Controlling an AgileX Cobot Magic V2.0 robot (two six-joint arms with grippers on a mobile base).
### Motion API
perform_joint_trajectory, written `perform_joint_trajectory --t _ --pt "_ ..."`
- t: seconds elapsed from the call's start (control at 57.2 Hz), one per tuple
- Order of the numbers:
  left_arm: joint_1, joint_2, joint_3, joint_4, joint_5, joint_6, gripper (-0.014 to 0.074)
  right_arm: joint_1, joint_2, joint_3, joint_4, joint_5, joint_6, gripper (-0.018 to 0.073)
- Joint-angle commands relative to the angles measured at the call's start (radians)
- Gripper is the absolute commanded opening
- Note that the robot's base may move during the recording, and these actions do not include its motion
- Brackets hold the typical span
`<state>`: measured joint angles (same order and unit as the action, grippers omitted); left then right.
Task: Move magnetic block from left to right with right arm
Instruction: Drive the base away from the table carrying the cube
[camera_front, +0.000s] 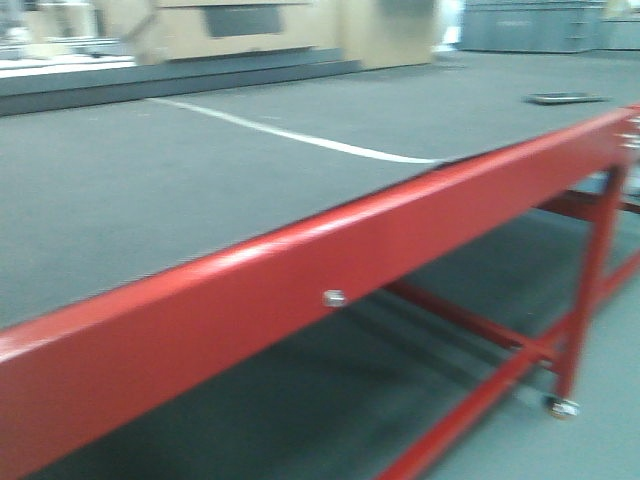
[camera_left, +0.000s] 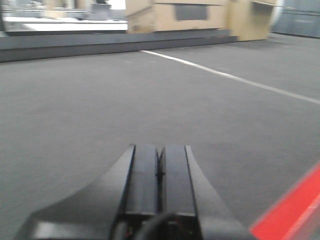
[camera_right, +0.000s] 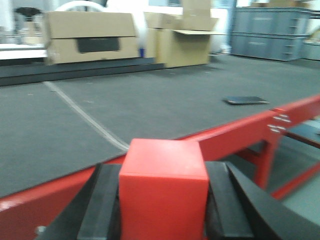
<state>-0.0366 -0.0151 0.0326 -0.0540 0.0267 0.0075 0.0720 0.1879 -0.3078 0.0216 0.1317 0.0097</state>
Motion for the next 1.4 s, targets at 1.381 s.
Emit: perform_joint_trajectory --t 1.381 --pt "-0.006 -0.01 0.009 -0.003 -0.084 -0.007 -0.0126 -0.003 0.01 -0.031 0.002 -0.085 -0.01 0.0334"
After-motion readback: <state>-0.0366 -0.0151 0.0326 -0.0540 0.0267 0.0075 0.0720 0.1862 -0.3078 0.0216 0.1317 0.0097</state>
